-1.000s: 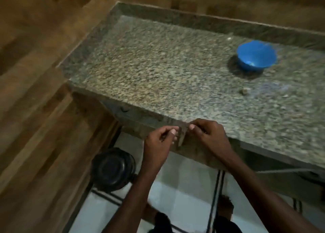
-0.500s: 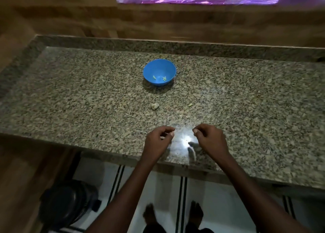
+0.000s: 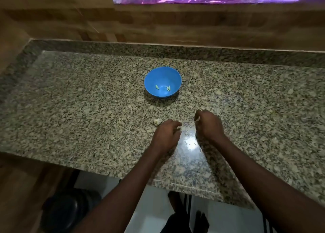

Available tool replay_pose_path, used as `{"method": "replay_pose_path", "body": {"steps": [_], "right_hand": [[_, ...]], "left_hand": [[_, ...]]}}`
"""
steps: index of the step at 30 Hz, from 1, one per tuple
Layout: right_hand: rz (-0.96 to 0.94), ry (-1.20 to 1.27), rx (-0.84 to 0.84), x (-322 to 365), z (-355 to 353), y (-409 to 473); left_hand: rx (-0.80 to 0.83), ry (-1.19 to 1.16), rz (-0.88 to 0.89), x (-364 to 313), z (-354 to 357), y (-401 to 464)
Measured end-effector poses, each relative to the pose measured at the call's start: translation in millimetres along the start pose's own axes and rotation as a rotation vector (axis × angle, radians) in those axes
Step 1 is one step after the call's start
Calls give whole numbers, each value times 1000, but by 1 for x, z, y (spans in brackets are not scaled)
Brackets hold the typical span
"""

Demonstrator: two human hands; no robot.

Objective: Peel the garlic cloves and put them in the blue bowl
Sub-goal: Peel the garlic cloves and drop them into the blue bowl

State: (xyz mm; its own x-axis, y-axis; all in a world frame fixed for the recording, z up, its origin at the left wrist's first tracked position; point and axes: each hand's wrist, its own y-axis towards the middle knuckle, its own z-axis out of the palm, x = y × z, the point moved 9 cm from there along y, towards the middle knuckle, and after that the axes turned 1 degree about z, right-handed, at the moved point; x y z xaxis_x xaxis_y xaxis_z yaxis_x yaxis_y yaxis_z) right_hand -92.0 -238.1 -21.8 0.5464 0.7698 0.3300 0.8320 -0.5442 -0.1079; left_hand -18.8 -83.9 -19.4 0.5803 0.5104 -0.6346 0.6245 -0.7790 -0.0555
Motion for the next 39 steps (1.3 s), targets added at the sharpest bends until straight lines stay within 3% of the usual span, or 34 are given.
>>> {"method": "replay_pose_path", "body": {"steps": [4, 8, 11, 16, 18, 23, 25, 28, 31, 34, 39], "right_hand": [[-17, 96, -119, 17, -25, 33], [-77, 226, -304, 65, -68, 75], [-143, 164, -249, 111, -66, 113], [-195, -84, 27, 149, -24, 152], [-184, -54, -10, 147, -27, 150], [-167, 255, -322, 119, -59, 80], [-42, 350, -251, 91, -41, 49], [218, 542, 47, 49, 14, 16], [501, 961, 341, 31, 53, -20], [604, 1225, 371, 22, 51, -36], [631, 1293, 342, -8, 38, -36]], "left_hand": [[-183, -97, -2, 20, -40, 12], [-294, -32, -28, 51, -63, 21], [-277, 9, -81, 76, -66, 30], [-179, 28, -74, 100, -56, 31], [-154, 22, -53, 97, -51, 26], [-122, -40, -29, 93, -34, 9], [-156, -71, -39, 91, -33, 7], [-158, -175, -107, 80, -30, 5], [-121, -314, -143, 53, -20, 5], [-72, -469, -147, 22, -8, 8], [15, -547, -64, -13, 2, 16]]}}
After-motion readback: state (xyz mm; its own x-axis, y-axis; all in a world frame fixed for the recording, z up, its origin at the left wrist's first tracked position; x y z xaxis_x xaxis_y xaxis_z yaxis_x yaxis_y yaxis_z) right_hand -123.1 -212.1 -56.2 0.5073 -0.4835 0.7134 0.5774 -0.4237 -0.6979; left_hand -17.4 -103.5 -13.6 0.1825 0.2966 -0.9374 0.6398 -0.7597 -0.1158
